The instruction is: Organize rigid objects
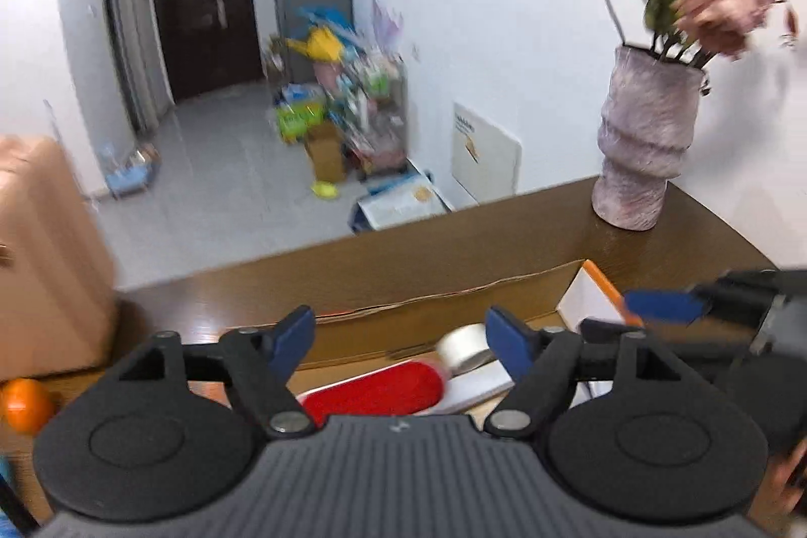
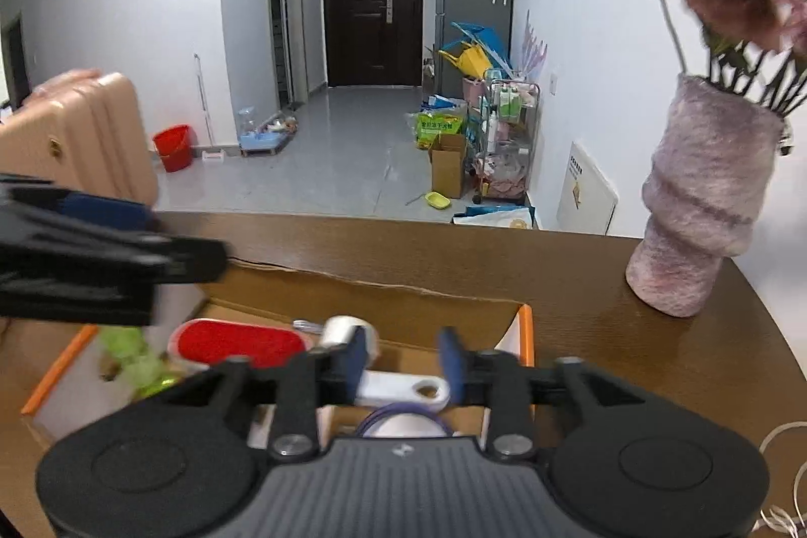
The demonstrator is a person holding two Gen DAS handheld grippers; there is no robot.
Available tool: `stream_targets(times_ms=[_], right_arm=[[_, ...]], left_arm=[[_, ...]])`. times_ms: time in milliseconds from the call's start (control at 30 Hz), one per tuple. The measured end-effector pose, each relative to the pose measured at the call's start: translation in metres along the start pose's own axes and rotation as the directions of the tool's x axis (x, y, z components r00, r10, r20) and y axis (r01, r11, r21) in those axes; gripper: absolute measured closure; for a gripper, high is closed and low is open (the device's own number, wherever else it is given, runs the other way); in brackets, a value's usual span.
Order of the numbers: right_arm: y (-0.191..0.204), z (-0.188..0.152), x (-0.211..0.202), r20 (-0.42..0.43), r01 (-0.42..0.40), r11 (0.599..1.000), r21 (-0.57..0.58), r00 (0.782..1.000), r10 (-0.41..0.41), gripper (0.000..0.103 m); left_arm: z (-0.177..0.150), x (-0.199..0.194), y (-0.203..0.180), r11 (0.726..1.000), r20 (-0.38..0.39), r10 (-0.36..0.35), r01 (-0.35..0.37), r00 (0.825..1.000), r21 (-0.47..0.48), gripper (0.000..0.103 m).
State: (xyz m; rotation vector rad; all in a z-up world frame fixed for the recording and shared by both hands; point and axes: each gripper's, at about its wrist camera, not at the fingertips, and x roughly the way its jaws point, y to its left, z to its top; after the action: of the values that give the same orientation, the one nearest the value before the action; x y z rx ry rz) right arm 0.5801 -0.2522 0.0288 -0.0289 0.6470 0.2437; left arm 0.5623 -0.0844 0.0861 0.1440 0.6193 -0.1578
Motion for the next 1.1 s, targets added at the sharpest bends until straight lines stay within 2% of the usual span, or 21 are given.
stream_targets(times_ms=[33,67,100,133,167,200,267,433,500,567,633,733,833,867,933,1033,1100], right_arm=[[0.0,-0.001,-0.012,0.014,-0.008,1.0,0.005,1.0,0.008,0.062],[0.003,-0.003,-0.028,0.029,-0.011,1.0,0.01,1.0,0.011,0.055],[0.006,-0.005,-0.043,0.045,-0.012,1.0,0.014,0.999,0.012,0.043],[0.009,-0.009,-0.06,0.061,-0.018,1.0,0.011,0.998,0.017,0.037],[0.014,-0.014,-0.08,0.084,-0.023,1.0,0.002,0.996,0.023,0.028],[0.019,-0.019,-0.097,0.111,-0.021,1.0,0.0,0.994,0.021,0.02],[0.029,-0.034,-0.132,0.172,-0.011,1.0,-0.014,0.985,0.013,0.015],[0.063,-0.088,-0.204,0.265,-0.003,0.999,-0.044,0.964,0.015,0.011],[0.08,-0.116,-0.234,0.333,0.018,0.999,-0.049,0.943,-0.001,0.007],[0.095,-0.143,-0.258,0.388,0.019,0.999,-0.048,0.921,0.001,0.006],[0.107,-0.173,-0.28,0.426,-0.001,0.999,-0.042,0.904,0.018,0.004],[0.126,-0.21,-0.304,0.425,-0.018,0.998,-0.062,0.904,0.042,0.0],[0.14,-0.241,-0.318,0.344,-0.015,0.993,-0.114,0.938,0.053,0.0],[0.143,-0.251,-0.323,0.33,-0.019,0.993,-0.117,0.942,0.057,0.0],[0.148,-0.271,-0.337,0.332,-0.031,0.99,-0.139,0.94,0.076,0.0],[0.146,-0.311,-0.358,0.362,-0.054,0.992,-0.115,0.928,0.092,0.0],[0.149,-0.33,-0.366,0.339,-0.03,0.995,-0.099,0.939,0.062,0.0]], left_arm=[[-0.007,-0.02,0.004,1.0,0.03,0.027,-0.027,0.999,0.009,0.02],[-0.015,-0.043,0.007,0.998,0.064,0.064,-0.065,0.996,0.018,0.017],[-0.025,-0.065,0.011,0.994,0.1,0.102,-0.105,0.99,0.02,0.013],[-0.036,-0.088,0.016,0.991,0.139,0.131,-0.135,0.982,0.015,0.009],[-0.047,-0.109,0.018,0.989,0.173,0.145,-0.149,0.974,0.011,0.002],[-0.06,-0.129,0.021,0.987,0.203,0.155,-0.158,0.967,-0.001,0.0],[-0.088,-0.167,0.026,0.982,0.237,0.184,-0.187,0.954,-0.011,0.0],[-0.167,-0.251,0.024,0.966,0.353,0.255,-0.256,0.9,-0.044,0.0],[-0.195,-0.279,0.022,0.968,0.382,0.248,-0.239,0.89,-0.071,0.0],[-0.223,-0.303,0.019,0.973,0.39,0.231,-0.209,0.891,-0.099,0.0],[-0.249,-0.321,0.013,0.968,0.4,0.252,-0.224,0.881,-0.116,0.0],[-0.285,-0.347,0.003,0.961,0.433,0.275,-0.244,0.858,-0.127,0.0],[-0.315,-0.368,0.003,0.962,0.425,0.271,-0.224,0.864,-0.159,0.0],[-0.327,-0.374,0.002,0.959,0.412,0.278,-0.227,0.868,-0.167,0.0],[-0.345,-0.385,-0.003,0.957,0.397,0.286,-0.236,0.872,-0.17,0.0],[-0.37,-0.395,-0.019,0.95,0.392,0.31,-0.263,0.866,-0.171,0.0],[-0.382,-0.4,-0.029,0.951,0.379,0.307,-0.263,0.873,-0.163,0.0]])
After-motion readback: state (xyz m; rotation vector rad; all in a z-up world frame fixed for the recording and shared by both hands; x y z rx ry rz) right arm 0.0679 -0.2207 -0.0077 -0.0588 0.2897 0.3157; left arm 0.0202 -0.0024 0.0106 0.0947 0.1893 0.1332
